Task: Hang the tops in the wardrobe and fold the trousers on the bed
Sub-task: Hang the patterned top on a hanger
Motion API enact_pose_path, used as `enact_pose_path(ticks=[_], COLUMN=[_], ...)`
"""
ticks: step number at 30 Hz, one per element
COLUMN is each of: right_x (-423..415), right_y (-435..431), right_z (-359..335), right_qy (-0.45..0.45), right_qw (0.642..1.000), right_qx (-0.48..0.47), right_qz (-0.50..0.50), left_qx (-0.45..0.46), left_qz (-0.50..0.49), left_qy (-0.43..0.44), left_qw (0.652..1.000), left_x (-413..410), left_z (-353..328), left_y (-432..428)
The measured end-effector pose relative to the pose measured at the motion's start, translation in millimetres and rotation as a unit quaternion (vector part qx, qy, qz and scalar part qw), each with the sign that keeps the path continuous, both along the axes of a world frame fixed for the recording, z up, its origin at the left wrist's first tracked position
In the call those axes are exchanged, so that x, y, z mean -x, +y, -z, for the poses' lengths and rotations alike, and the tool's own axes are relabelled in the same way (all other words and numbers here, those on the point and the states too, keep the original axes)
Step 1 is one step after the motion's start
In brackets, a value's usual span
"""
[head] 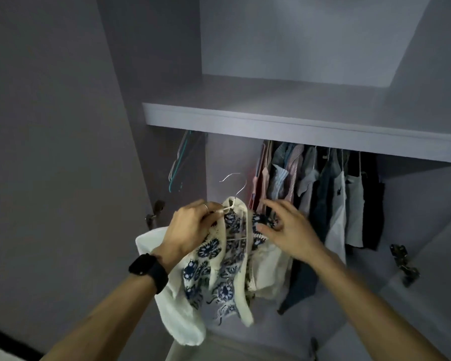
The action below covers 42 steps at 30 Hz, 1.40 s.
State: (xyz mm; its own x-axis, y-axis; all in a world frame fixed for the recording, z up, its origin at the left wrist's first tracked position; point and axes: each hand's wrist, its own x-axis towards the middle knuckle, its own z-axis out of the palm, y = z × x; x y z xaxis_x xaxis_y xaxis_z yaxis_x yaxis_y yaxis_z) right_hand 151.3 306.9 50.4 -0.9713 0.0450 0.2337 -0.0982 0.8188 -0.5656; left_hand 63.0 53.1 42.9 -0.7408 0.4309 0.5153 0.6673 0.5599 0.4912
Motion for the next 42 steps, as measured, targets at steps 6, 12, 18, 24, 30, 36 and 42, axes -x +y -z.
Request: enact_pose_path(ticks=[6, 12, 18, 24, 30, 36, 42], right_x=[33, 40, 35, 34, 23, 18, 9], right_y=[-9, -4, -29, -40, -25, 7, 29], right_z=[-26, -14, -15, -19, -18, -6, -2], right_qy=[-0.012, 0.038, 0.070, 0.070, 0.102, 0.038, -0.025], right_qw=[0.990, 0.992, 0.992, 0.992, 0.989, 0.987, 0.996], right_qx=[-0.123, -0.119, -0.104, -0.099, -0.100, -0.157, -0.086], right_qz=[-0.071, -0.020, -0.026, -0.036, -0.039, -0.014, 0.011], left_qx=[-0.069, -0.049, 0.110, 0.033, 0.075, 0.073, 0.034], left_qz=[0.042, 0.004, -0.041, -0.023, -0.042, -0.029, -0.070], left_qy=[-0.021, 0.005, -0.044, -0.063, -0.018, 0.003, -0.027], left_qw=[0.996, 0.999, 0.992, 0.997, 0.996, 0.997, 0.997], left_x=[-8, -29, -10, -5, -1, -1, 0], left_z=[-34, -52, -46, -48, -43, -34, -35], left_y=[-10, -50, -32, 17, 24, 19, 16])
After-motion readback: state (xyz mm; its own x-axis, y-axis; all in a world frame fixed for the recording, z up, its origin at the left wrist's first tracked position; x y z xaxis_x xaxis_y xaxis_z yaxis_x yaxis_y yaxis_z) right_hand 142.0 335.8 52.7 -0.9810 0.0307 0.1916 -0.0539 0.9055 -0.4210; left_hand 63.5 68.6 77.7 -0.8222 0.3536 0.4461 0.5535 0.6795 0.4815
